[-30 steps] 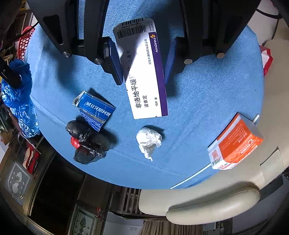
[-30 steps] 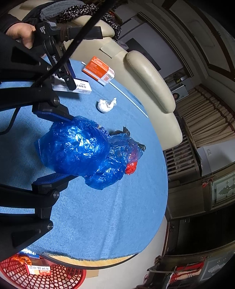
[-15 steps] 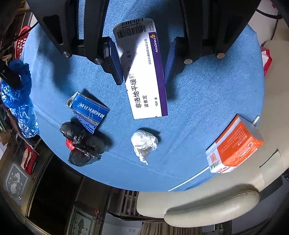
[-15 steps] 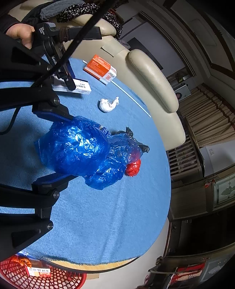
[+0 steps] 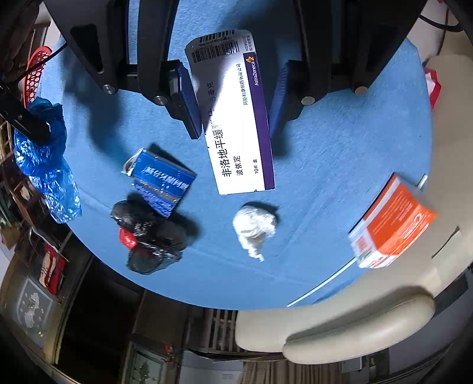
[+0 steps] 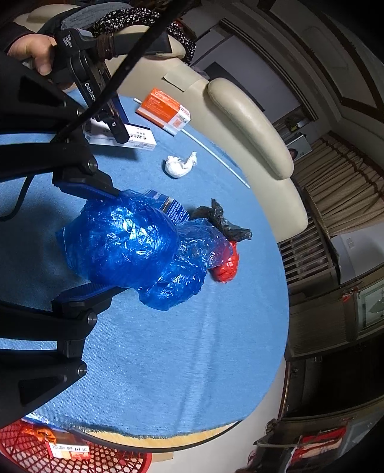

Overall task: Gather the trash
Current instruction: 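Lift the pill box with the left tool while the right lifts the blue bag, then carry the pill box and blue bag to the red basket and open both tools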

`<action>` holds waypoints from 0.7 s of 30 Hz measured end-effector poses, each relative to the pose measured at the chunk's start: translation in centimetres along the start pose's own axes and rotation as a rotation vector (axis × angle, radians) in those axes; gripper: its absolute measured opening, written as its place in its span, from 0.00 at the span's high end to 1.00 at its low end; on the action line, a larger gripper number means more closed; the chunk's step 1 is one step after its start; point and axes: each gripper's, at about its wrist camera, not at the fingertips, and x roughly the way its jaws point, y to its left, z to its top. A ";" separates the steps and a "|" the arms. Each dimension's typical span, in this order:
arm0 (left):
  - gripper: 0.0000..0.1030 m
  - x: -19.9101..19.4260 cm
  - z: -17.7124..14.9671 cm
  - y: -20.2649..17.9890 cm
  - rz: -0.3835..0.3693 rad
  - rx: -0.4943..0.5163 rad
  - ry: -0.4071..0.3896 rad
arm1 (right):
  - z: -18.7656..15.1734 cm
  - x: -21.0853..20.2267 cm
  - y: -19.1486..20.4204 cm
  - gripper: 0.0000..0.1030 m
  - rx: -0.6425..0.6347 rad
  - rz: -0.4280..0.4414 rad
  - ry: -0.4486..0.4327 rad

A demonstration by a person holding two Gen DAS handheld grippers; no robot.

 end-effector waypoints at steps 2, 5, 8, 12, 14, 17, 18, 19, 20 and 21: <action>0.53 -0.4 0.4 -1.0 -0.015 0.023 -0.011 | 0.3 -0.6 -0.2 0.49 0.003 0.000 -0.021; 0.53 -1.0 0.7 -2.9 -0.044 0.064 -0.025 | 0.4 -1.8 -1.1 0.49 0.019 -0.017 -0.050; 0.53 -1.2 0.8 -4.9 -0.072 0.104 -0.026 | -0.1 -3.0 -2.8 0.49 0.047 -0.057 -0.064; 0.53 -1.3 1.0 -8.6 -0.128 0.180 -0.013 | -1.4 -5.0 -6.4 0.49 0.120 -0.120 -0.079; 0.53 -1.5 1.1 -10.7 -0.156 0.228 -0.017 | -2.0 -6.2 -8.3 0.49 0.168 -0.151 -0.095; 0.53 -2.0 1.1 -14.6 -0.212 0.300 -0.018 | -2.8 -8.3 -11.7 0.49 0.237 -0.213 -0.128; 0.53 -2.2 1.0 -15.7 -0.230 0.320 -0.017 | -3.1 -9.1 -12.8 0.49 0.257 -0.235 -0.139; 0.53 -2.3 1.0 -16.6 -0.243 0.335 -0.016 | -3.3 -9.6 -13.7 0.49 0.270 -0.252 -0.145; 0.53 -2.5 0.8 -18.0 -0.263 0.358 -0.013 | -3.6 -10.4 -14.9 0.49 0.288 -0.278 -0.153; 0.53 -2.7 0.7 -19.3 -0.279 0.380 -0.012 | -4.0 -10.9 -15.8 0.49 0.303 -0.301 -0.157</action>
